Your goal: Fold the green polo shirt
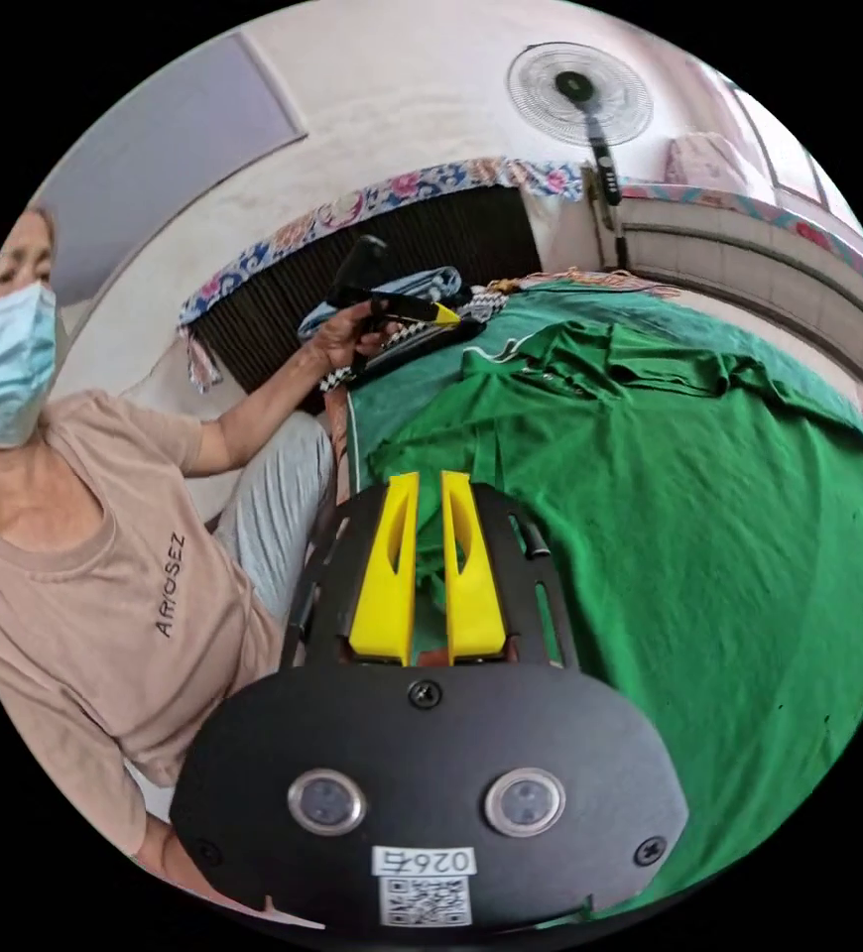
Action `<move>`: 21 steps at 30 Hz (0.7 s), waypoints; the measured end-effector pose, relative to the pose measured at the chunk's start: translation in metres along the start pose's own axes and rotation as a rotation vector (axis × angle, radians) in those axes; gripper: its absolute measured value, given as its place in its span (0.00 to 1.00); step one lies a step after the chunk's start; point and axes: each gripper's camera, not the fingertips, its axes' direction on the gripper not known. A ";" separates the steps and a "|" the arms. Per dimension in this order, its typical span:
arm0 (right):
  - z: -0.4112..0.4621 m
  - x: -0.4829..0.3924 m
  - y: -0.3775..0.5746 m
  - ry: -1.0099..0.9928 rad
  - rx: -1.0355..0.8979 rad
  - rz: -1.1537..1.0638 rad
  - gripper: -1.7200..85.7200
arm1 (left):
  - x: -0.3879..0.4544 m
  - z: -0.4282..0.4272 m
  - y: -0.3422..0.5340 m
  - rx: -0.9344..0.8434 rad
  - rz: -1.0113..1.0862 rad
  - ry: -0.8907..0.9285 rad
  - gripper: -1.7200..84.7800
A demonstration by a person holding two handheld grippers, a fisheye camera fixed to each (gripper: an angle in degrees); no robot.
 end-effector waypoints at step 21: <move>0.239 0.251 -0.498 0.148 -0.171 0.113 0.06 | -0.154 0.101 -0.066 -0.037 0.151 -0.333 0.20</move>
